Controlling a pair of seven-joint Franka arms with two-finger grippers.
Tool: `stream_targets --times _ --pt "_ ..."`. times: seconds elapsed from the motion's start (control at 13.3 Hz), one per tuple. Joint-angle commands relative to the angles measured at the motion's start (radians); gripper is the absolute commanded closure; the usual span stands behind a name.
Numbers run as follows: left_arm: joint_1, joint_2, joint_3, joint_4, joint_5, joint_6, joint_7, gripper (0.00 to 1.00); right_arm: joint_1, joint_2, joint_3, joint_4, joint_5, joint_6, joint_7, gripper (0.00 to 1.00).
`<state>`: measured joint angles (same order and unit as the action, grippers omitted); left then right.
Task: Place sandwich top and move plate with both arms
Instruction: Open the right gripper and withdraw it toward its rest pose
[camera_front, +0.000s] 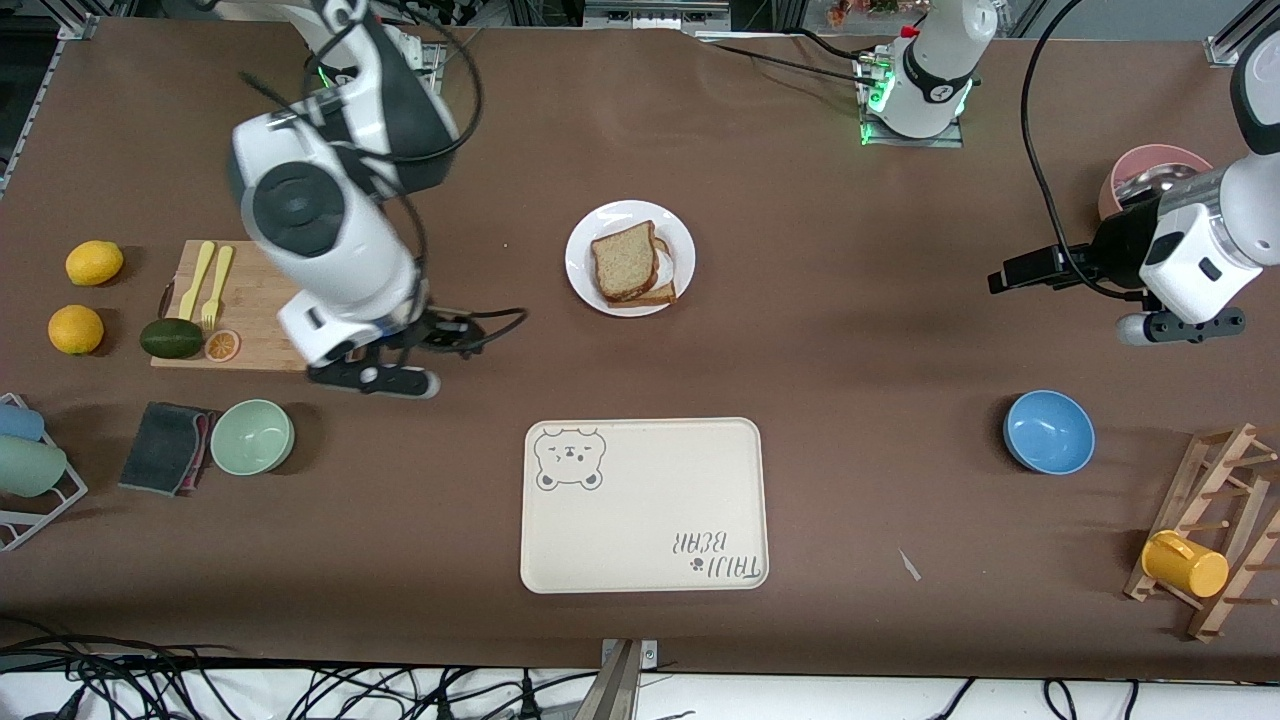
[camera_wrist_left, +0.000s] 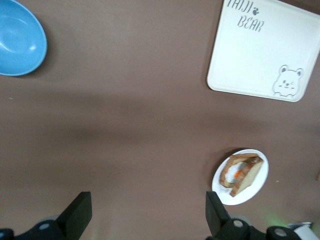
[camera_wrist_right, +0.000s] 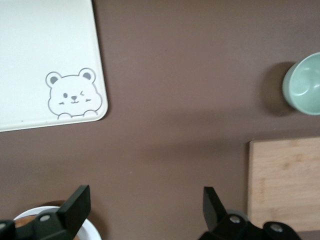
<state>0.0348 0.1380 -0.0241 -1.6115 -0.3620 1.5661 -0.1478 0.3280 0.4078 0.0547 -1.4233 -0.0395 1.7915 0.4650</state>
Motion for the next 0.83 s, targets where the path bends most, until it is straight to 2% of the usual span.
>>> stream_targets --times 0.0,0.38,0.6,0.75 --pt "0.030 0.058 0.000 0.022 -0.106 -0.012 0.060 0.00 -0.003 -0.052 -0.094 -0.011 0.064 -0.052 -0.173 0.01" --pt "0.106 0.133 0.000 0.013 -0.276 -0.090 0.296 0.00 -0.003 -0.112 -0.277 -0.013 0.079 -0.174 -0.469 0.01" --pt "0.126 0.215 0.000 0.021 -0.397 -0.150 0.350 0.00 -0.003 -0.122 -0.409 -0.013 0.191 -0.236 -0.641 0.01" --pt "0.126 0.256 -0.002 0.015 -0.437 -0.150 0.411 0.00 -0.009 -0.129 -0.455 -0.020 0.210 -0.228 -0.700 0.00"
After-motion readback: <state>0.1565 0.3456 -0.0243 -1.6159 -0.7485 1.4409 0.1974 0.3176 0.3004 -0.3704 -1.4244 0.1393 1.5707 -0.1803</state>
